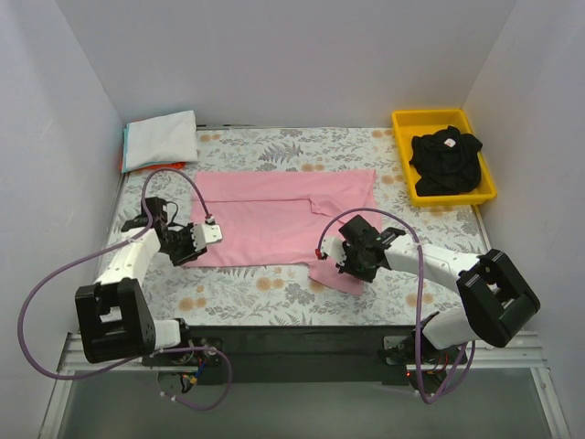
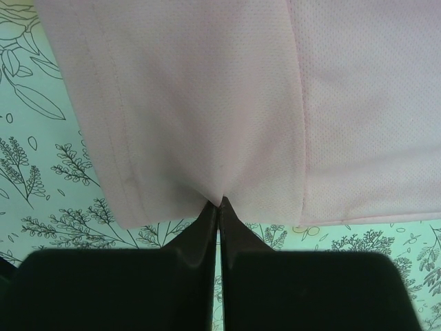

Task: Fold and stack the t-shirts
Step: Fold the tshirt

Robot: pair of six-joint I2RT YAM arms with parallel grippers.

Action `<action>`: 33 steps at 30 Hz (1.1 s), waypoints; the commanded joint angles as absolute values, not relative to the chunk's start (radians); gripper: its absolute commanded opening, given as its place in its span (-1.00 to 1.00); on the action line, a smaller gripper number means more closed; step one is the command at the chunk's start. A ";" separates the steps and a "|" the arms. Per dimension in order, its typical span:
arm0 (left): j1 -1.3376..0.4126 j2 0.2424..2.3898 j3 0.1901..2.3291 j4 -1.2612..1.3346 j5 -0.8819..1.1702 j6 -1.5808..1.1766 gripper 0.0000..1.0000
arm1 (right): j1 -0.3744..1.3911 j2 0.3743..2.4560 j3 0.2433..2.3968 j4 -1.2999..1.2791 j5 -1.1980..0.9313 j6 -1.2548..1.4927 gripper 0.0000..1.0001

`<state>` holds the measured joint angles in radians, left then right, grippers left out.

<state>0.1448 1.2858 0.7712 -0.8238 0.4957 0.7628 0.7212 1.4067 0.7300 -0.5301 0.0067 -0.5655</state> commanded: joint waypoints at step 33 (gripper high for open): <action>0.147 1.286 0.774 -0.989 0.529 0.847 -1.00 | 0.707 1.264 0.888 -0.871 -0.247 -0.675 -0.97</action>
